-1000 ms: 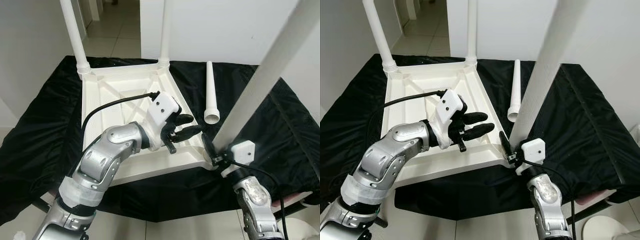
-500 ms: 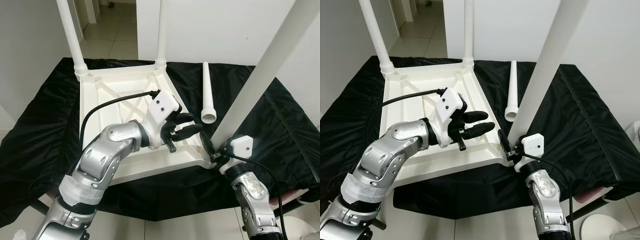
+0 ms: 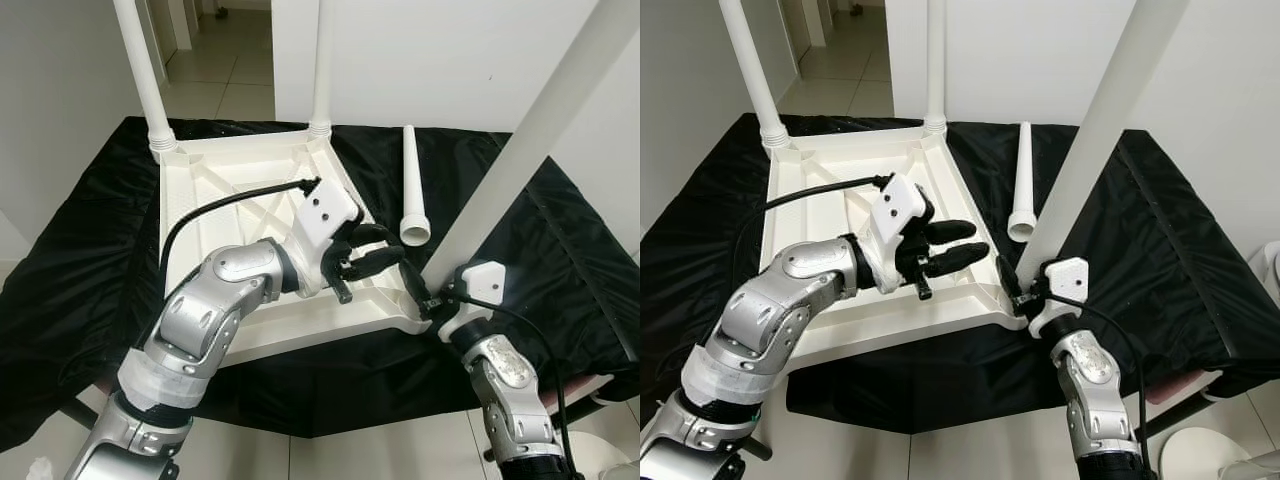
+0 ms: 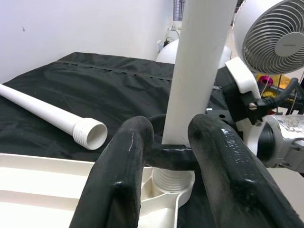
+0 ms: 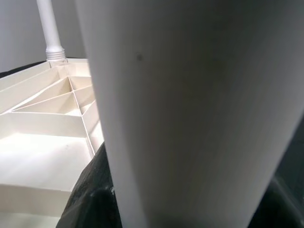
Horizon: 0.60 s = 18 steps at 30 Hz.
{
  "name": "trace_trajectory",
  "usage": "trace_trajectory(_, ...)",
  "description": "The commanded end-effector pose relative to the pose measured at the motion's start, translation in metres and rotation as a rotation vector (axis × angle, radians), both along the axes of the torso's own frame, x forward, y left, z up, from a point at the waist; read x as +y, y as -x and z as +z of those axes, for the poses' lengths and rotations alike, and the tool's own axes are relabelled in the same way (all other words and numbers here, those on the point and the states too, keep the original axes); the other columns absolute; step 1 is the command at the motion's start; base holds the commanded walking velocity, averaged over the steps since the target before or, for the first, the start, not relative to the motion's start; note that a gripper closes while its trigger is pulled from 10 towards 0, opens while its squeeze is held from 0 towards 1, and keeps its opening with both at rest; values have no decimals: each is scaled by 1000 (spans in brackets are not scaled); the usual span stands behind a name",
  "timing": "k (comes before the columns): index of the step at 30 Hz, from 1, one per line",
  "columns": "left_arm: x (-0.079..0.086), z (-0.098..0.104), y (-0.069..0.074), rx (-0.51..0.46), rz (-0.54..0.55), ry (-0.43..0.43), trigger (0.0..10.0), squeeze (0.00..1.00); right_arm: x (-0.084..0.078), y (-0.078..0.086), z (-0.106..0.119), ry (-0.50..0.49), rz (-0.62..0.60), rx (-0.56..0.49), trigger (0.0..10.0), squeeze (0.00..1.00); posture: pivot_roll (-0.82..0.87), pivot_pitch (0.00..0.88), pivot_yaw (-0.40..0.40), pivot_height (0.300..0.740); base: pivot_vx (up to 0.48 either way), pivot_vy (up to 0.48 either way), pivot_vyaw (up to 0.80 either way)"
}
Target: Building children table
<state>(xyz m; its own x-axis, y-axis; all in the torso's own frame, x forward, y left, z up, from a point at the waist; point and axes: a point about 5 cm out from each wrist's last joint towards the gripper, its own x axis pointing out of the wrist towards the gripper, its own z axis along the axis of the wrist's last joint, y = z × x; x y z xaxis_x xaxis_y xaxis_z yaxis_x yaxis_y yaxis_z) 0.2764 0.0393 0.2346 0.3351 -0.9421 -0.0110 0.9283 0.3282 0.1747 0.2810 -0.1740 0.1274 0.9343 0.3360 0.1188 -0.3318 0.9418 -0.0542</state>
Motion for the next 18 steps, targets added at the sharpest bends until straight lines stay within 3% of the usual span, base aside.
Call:
trace_trajectory(1,1,3,-3,-10,31,2,10000,0,-3,9,-50,6,-21,288,10000,0,1,55,24,740,0,0,0)
trace_trajectory(18,2,3,-3,-15,38,6,10000,0,-2,1,-43,23,46,380,10000,0,3,54,19,740,0,0,0)
